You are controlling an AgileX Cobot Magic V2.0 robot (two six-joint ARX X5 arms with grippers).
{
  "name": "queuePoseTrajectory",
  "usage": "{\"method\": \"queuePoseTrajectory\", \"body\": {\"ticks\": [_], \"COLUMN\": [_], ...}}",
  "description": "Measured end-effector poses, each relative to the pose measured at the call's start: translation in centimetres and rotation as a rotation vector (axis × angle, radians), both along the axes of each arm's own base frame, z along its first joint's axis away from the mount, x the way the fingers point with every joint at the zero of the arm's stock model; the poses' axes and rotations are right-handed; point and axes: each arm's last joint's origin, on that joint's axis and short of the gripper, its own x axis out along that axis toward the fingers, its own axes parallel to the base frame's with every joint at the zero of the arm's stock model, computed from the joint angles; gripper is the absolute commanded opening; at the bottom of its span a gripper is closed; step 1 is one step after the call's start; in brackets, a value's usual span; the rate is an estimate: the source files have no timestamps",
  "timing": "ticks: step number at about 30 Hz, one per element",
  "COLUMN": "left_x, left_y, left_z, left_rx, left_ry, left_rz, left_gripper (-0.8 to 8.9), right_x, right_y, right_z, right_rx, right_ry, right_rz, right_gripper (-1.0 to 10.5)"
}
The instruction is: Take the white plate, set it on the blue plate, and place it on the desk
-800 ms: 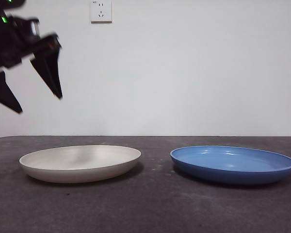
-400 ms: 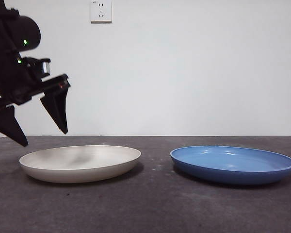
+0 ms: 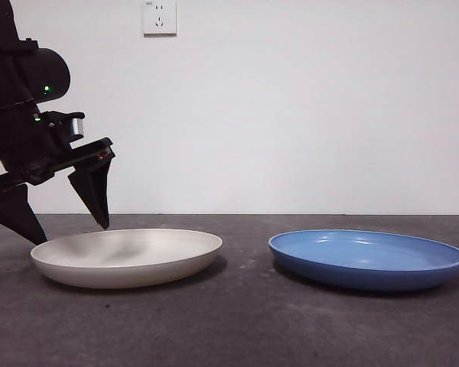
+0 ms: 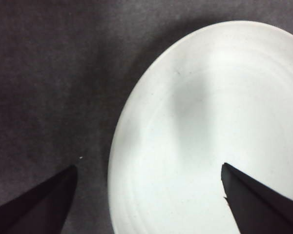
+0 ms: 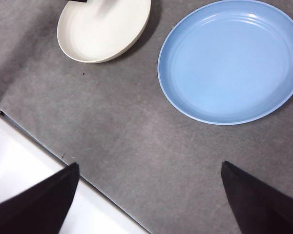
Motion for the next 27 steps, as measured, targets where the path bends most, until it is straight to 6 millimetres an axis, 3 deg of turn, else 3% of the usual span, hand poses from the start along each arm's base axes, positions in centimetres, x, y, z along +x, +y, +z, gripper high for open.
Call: {"method": "queuePoseTrajectory", "body": {"ticks": [6, 11, 15, 23, 27], "left_x": [0.2, 0.2, 0.1, -0.3, -0.3], "left_y": [0.0, 0.0, 0.0, 0.3, 0.4], "left_z": [-0.8, -0.9, -0.9, -1.1, -1.2], "left_rx": [0.005, 0.006, 0.009, 0.098, 0.111], "left_ry": [0.028, 0.033, 0.038, 0.078, 0.08], "left_rz": [0.0, 0.0, 0.001, 0.034, 0.04], "left_gripper": [4.18, 3.26, 1.61, 1.43, 0.1], "right_x": [0.0, 0.0, 0.0, 0.0, 0.0], "right_y": [0.0, 0.0, 0.0, 0.0, 0.0], "right_z": [0.0, 0.0, 0.0, 0.0, 0.0], "right_rx": [0.0, 0.0, 0.0, 0.0, 0.0], "right_ry": [0.0, 0.0, 0.0, 0.0, 0.0], "right_rz": [0.0, 0.0, 0.0, 0.0, 0.0], "right_gripper": [4.7, 4.7, 4.7, 4.7, 4.7]}}
